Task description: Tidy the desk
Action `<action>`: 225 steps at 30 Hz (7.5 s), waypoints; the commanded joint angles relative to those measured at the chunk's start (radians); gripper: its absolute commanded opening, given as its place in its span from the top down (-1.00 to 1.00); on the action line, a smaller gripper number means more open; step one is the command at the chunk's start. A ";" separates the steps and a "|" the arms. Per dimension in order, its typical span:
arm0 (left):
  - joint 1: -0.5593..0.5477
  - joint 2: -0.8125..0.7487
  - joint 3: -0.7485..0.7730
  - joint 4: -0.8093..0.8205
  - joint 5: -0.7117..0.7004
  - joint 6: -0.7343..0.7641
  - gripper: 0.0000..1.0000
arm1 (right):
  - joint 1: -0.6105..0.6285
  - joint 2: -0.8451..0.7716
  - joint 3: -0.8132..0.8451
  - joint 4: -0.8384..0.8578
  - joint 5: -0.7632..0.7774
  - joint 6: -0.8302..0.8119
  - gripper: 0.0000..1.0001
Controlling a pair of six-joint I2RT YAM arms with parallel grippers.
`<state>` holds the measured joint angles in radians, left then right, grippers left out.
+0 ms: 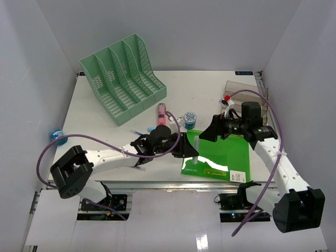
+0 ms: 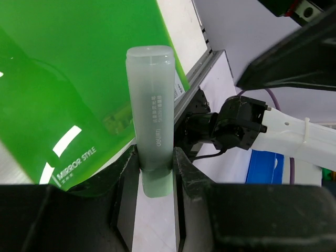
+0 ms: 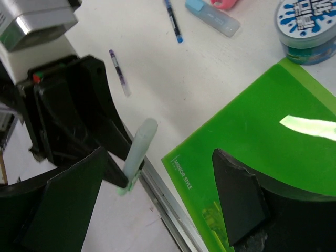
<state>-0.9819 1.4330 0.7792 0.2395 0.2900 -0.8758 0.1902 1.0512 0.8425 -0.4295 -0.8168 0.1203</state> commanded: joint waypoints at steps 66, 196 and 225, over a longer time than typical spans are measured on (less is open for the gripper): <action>0.019 -0.776 -0.253 -0.461 -0.411 0.246 -0.96 | -0.156 0.486 0.337 0.124 0.651 -0.866 0.74; 0.302 0.202 0.448 -0.603 -0.156 -0.190 1.00 | 0.098 0.052 0.095 -0.131 0.141 -0.494 -0.91; 0.168 0.191 0.353 -0.214 -0.086 -0.265 1.00 | 0.208 0.247 0.086 0.079 0.256 -0.016 -0.11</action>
<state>-0.8074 1.6581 1.1206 -0.0411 0.1938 -1.1268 0.3943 1.3019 0.9429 -0.3856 -0.5752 0.0846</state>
